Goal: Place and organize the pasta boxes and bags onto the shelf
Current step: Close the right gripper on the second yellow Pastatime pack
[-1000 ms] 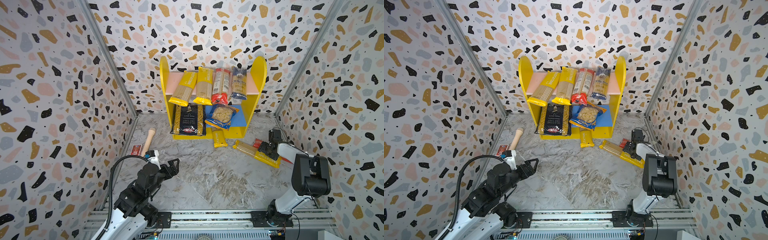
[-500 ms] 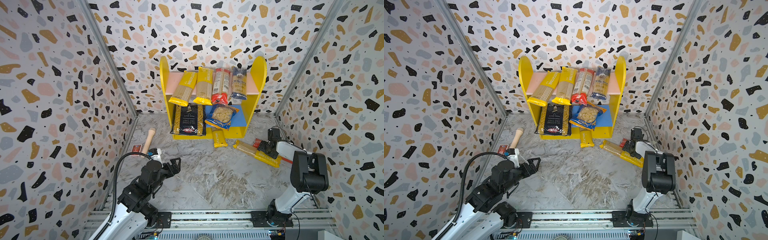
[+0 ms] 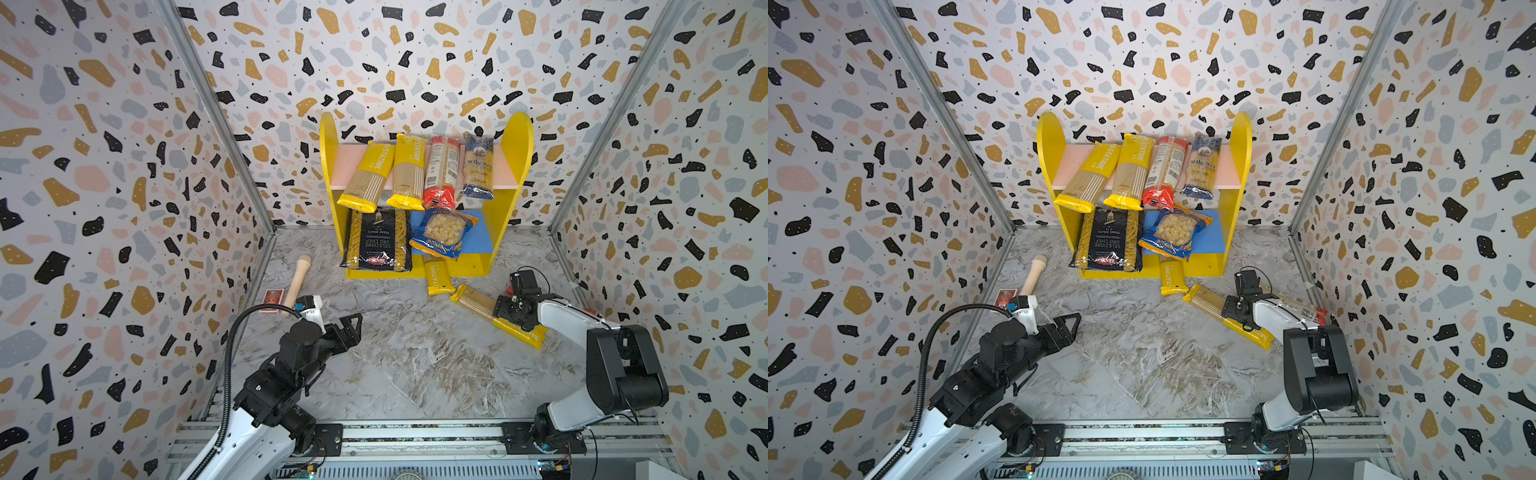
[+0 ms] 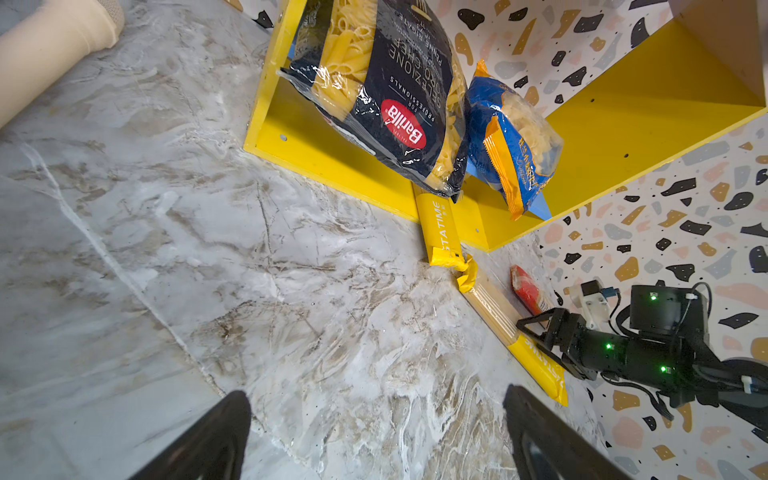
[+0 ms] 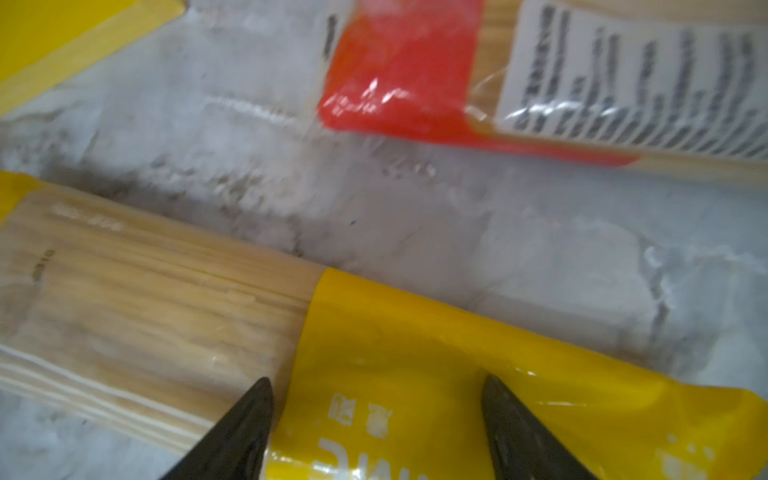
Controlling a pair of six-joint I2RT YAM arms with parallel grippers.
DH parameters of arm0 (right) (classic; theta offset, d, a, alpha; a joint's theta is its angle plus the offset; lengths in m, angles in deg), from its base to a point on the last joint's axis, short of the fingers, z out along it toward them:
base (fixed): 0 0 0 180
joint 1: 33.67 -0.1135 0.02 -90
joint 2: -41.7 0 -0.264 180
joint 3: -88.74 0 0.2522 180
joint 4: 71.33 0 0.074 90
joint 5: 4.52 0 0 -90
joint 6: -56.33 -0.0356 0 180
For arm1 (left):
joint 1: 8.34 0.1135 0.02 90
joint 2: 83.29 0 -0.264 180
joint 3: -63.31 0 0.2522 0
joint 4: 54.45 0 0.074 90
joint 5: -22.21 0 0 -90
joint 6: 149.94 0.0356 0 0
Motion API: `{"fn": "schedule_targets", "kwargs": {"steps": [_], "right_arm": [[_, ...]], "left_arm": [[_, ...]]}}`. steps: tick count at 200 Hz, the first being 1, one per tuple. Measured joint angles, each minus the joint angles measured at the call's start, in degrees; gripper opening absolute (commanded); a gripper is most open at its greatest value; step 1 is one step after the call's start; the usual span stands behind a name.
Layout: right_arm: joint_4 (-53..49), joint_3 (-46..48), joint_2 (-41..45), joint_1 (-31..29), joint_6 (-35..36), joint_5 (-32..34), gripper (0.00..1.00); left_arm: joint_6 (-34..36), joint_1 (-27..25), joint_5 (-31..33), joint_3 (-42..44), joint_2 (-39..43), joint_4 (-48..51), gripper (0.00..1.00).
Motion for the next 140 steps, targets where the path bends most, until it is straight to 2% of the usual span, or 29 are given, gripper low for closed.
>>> {"fn": "schedule_targets", "kwargs": {"steps": [67, 94, 121, 140], "right_arm": [[-11.3, 3.5, 10.2, -14.2, -5.3, -2.6, 0.79], [-18.0, 0.0, 14.3, -13.4, -5.2, 0.0, 0.81], [-18.8, -3.3, 15.3, -9.8, -3.0, 1.3, 0.83], [-19.4, -3.3, 13.7, -9.7, -1.5, 2.5, 0.84]], "left_arm": [[0.1, 0.0, 0.0, 0.1, 1.9, 0.1, 0.95], [0.2, 0.0, 0.0, 0.1, 2.3, 0.3, 0.95], [0.2, 0.0, 0.0, 0.1, 2.8, 0.5, 0.95], [0.2, 0.0, 0.1, 0.1, 3.1, 0.7, 0.95]]}}
